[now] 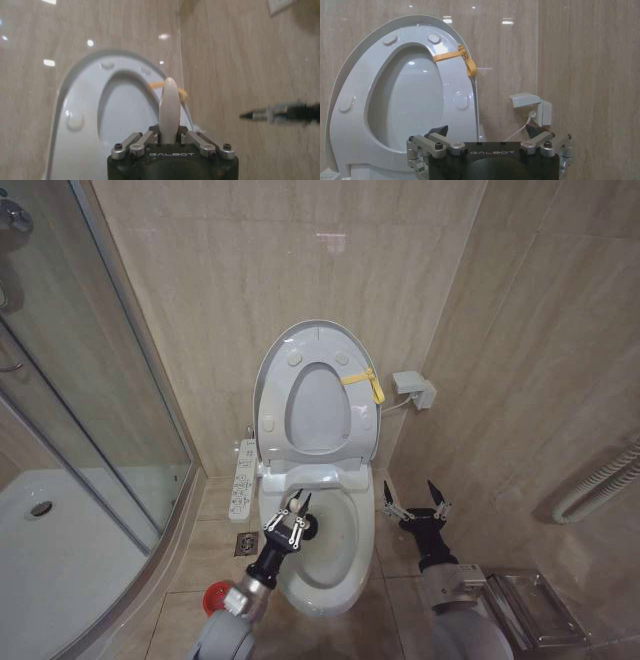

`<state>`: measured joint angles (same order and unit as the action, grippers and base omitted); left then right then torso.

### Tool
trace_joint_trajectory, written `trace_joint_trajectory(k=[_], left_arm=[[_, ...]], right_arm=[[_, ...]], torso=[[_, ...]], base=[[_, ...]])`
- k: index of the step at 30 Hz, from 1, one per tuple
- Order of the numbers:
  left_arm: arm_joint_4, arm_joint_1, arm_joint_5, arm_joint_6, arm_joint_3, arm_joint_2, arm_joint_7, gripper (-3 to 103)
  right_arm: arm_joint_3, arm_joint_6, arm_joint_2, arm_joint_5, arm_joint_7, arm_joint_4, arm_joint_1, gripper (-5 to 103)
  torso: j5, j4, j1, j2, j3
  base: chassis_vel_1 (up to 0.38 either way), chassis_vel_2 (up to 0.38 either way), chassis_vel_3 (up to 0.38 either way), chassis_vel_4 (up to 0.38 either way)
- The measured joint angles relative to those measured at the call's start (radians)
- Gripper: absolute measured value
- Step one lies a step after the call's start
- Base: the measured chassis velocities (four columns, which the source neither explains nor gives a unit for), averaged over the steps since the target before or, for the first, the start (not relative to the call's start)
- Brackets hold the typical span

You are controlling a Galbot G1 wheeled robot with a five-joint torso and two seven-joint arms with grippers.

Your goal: Open the toilet lid, clean the toilet bowl with a toilet brush, close the toilet lid, and flush.

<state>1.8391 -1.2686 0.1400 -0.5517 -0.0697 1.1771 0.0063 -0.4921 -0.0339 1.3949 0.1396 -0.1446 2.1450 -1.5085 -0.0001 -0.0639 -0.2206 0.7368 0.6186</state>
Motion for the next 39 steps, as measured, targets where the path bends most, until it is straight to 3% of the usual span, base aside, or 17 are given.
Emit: trace_joint_trajectory(k=[10,18,26,32,39], left_arm=[[0.181,-0.13,-0.018,0.033,-0.056,-0.023,-0.054,20],[0.334,-0.313,-0.059,0.06,-0.161,-0.098,-0.155,20],[0.332,-0.424,-0.076,0.044,-0.29,-0.118,-0.251,20],[0.265,-0.429,-0.092,0.044,-0.306,-0.079,-0.311,20],[0.108,-0.385,-0.097,0.023,-0.298,-0.034,-0.373,20]], right_arm=[[0.0,0.0,0.0,0.0,0.0,0.0,0.0,100],[0.0,0.0,0.0,0.0,0.0,0.0,0.0,100],[0.0,0.0,0.0,0.0,0.0,0.0,0.0,100],[0.0,0.0,0.0,0.0,0.0,0.0,0.0,100],[0.0,0.0,0.0,0.0,0.0,0.0,0.0,100]], torso=[[-0.0001,-0.0002,0.0,0.0,0.0],[0.0,0.0,0.0,0.0,0.0],[0.0,-0.0001,0.0,0.0,0.0],[-0.0001,-0.0001,0.0,0.0,0.0],[0.0,0.0,0.0,0.0,0.0]], base=[[0.0,0.0,0.0,0.0],[0.0,0.0,0.0,0.0],[0.0,0.0,0.0,0.0],[0.0,0.0,0.0,0.0],[0.0,0.0,0.0,0.0]])
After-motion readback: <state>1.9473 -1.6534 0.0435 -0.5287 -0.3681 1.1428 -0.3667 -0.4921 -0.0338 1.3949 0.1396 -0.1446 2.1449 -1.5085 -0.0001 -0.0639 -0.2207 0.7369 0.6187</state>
